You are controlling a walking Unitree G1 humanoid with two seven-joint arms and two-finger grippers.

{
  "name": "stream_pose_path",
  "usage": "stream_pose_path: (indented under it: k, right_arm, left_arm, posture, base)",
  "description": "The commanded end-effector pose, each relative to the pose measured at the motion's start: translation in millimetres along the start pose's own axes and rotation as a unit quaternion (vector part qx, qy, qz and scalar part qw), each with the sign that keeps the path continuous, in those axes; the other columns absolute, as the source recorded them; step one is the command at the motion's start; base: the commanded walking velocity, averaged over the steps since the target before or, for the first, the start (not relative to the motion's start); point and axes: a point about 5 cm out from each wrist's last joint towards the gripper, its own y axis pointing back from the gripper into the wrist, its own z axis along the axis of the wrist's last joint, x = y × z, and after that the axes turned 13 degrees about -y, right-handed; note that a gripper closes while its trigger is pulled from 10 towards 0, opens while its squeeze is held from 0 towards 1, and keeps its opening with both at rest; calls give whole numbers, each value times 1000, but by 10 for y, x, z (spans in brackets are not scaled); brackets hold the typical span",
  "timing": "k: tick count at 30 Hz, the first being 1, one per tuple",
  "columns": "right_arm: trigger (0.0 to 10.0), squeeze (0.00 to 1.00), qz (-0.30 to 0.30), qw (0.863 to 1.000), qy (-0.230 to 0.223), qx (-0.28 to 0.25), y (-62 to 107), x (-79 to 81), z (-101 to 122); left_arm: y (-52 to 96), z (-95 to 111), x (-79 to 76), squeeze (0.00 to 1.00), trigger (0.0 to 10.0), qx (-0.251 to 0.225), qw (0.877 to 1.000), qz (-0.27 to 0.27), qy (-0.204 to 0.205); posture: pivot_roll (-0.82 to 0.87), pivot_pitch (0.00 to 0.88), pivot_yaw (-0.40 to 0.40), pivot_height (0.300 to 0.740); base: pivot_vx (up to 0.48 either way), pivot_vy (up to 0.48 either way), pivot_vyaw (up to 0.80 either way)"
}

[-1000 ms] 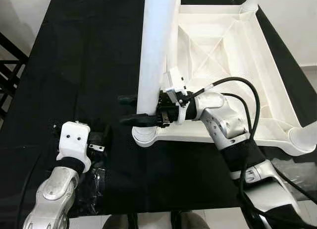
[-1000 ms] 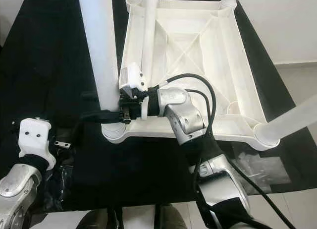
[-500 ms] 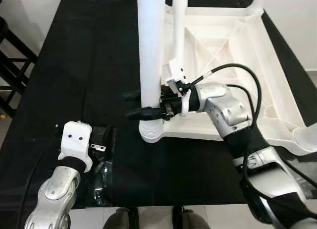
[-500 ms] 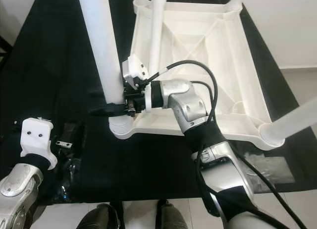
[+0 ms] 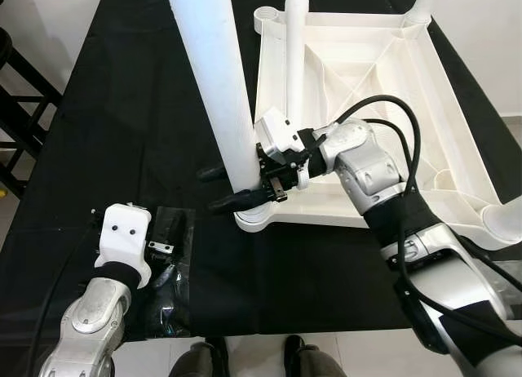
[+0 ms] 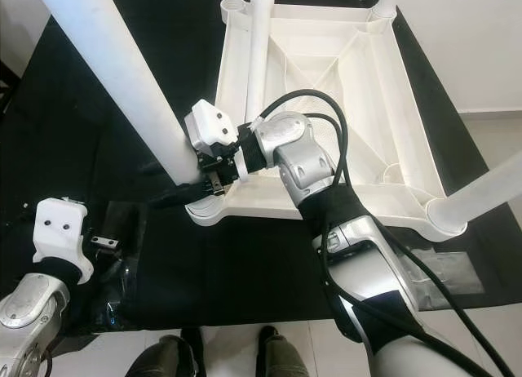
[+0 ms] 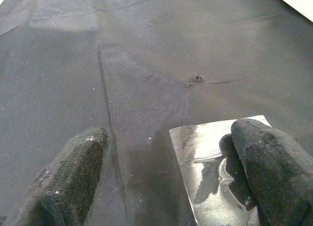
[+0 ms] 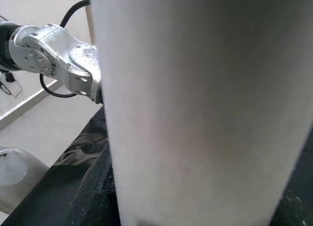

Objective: Building children table

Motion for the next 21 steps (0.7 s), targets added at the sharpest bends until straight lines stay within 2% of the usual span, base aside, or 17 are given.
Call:
stream_pose_path:
  k: [1, 4, 6, 9, 11, 12, 13, 14, 15, 16, 17, 18, 19, 20, 21]
  right_arm:
    - [10000, 0, -35, 993, -102, 56, -2, 61, -538]
    - [10000, 0, -67, 989, -122, 41, 29, 88, -598]
    - [10000, 0, -120, 980, -160, 14, 60, 109, -676]
    - [10000, 0, -145, 973, -180, -1, 49, 139, -709]
    - [10000, 0, -177, 965, -195, -11, -14, 199, -740]
    - [10000, 0, -215, 954, -211, -13, -86, 239, -771]
    - [10000, 0, -215, 954, -211, -13, -86, 239, -771]
    - [10000, 0, -310, 917, -252, -22, -200, 284, -837]
    - [10000, 0, -401, 876, -266, -29, -239, 285, -895]
    - [10000, 0, -401, 876, -266, -29, -239, 285, -895]
    - [10000, 0, -461, 843, -275, -33, -246, 290, -936]
    - [10000, 0, -461, 843, -275, -33, -246, 290, -936]
    - [10000, 0, -506, 815, -280, -26, -306, 410, -994]
    - [10000, 0, -526, 803, -280, -23, -340, 499, -1014]
    - [10000, 0, -533, 798, -281, -20, -364, 558, -1021]
  left_arm:
    - [39, -34, -13, 0, 10000, 11, 1000, -2, -3]
    - [28, -36, -16, 0, 10000, 10, 1000, -2, -2]
    - [15, -46, -16, 0, 10000, 10, 1000, -2, -1]
    - [3, -52, -16, 0, 10000, 10, 1000, -2, 0]
    - [-17, -48, -29, 0, 10000, 9, 1000, -1, 1]
    - [-27, -39, -38, 0, 10000, 6, 1000, -2, 2]
    - [-27, -39, -38, 0, 10000, 6, 1000, -2, 2]
    - [-36, -35, -45, 0, 10000, 4, 1000, -1, 3]
    - [-39, -38, -42, 0, 10000, 4, 1000, 0, 3]
    - [-39, -38, -42, 0, 10000, 4, 1000, 0, 3]
    - [-40, -40, -39, 0, 10000, 4, 1000, 0, 2]
    - [-40, -40, -39, 0, 10000, 4, 1000, 0, 2]
    - [-48, -36, -34, 0, 10000, 3, 1000, 1, 3]
    - [-53, -32, -30, 0, 10000, 2, 1000, 2, 3]
    - [-57, -29, -28, 0, 10000, 2, 1000, 2, 3]
  posture:
    - [-8, 389, -21, 740]
    - [-16, 386, -22, 740]
    - [-34, 382, -27, 740]
    - [-47, 380, -33, 740]
    - [-56, 375, -40, 740]
    - [-60, 372, -49, 740]
    - [-60, 372, -49, 740]
    - [-63, 360, -50, 740]
    - [-65, 358, -48, 740]
    - [-65, 358, -48, 740]
    - [-65, 358, -48, 740]
    - [-65, 358, -48, 740]
    - [-61, 354, -46, 740]
    - [-61, 354, -46, 740]
    - [-61, 354, -46, 740]
  base:
    - [0, 0, 0]
    - [0, 0, 0]
    - [0, 0, 0]
    - [0, 0, 0]
    - [0, 0, 0]
    - [0, 0, 0]
    - [0, 0, 0]
    - [0, 0, 0]
    - [0, 0, 0]
    - [0, 0, 0]
    - [0, 0, 0]
    - [0, 0, 0]
    - [0, 0, 0]
    - [0, 0, 0]
    - [0, 0, 0]
